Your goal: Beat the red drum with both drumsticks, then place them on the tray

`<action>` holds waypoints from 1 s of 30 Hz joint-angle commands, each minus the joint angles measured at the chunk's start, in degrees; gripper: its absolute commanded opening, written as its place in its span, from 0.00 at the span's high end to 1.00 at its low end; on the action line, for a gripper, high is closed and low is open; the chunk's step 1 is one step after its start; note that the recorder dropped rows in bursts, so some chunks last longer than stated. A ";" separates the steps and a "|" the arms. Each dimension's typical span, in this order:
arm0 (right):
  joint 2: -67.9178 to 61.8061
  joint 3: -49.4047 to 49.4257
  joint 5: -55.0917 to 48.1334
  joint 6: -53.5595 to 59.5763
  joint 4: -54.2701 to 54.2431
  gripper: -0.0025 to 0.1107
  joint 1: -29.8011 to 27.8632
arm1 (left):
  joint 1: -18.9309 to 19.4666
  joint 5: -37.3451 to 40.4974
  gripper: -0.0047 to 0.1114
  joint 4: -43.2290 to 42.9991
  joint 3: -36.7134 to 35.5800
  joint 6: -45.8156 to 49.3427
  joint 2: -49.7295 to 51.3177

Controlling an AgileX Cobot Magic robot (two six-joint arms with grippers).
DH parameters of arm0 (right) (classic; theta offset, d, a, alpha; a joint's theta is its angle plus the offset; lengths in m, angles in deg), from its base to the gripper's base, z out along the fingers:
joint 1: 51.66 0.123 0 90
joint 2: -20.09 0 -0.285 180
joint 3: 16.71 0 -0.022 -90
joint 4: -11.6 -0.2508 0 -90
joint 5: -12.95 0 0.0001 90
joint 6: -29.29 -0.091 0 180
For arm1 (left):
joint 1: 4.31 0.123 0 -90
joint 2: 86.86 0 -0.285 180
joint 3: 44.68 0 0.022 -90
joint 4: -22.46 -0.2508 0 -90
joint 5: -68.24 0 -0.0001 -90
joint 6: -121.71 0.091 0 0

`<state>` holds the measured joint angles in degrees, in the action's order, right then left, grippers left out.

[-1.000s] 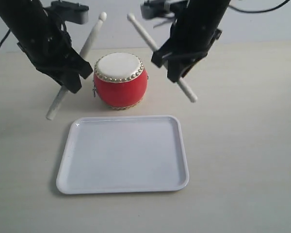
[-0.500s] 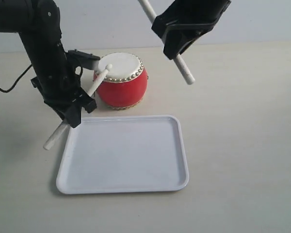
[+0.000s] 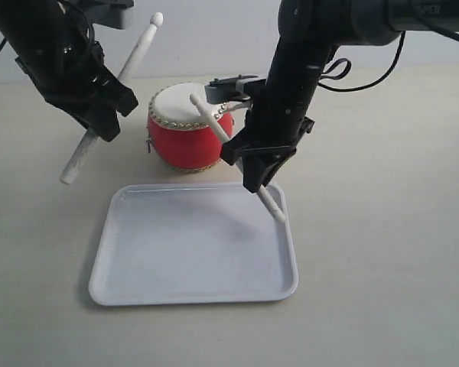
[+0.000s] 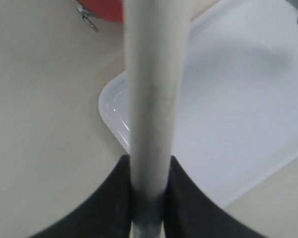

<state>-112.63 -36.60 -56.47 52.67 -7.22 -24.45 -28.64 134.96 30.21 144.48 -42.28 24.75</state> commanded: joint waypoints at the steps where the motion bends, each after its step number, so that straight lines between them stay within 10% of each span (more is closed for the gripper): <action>1: 7.57 -1.59 -0.54 0.33 -0.17 0.98 -0.02 | -0.33 -4.18 0.96 0.48 -2.16 -0.20 3.73; 11: 22.74 -1.48 -0.54 0.44 -0.44 0.98 0.10 | -0.23 -3.35 0.96 -3.06 -2.92 -1.22 15.81; 30: 0.11 -2.91 -0.54 -5.17 2.33 0.98 0.10 | -0.34 -0.14 0.96 -1.01 -1.73 -3.28 -2.36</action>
<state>-114.17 -37.03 -56.75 49.96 -5.91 -24.43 -28.64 135.09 27.67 142.44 -45.18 23.02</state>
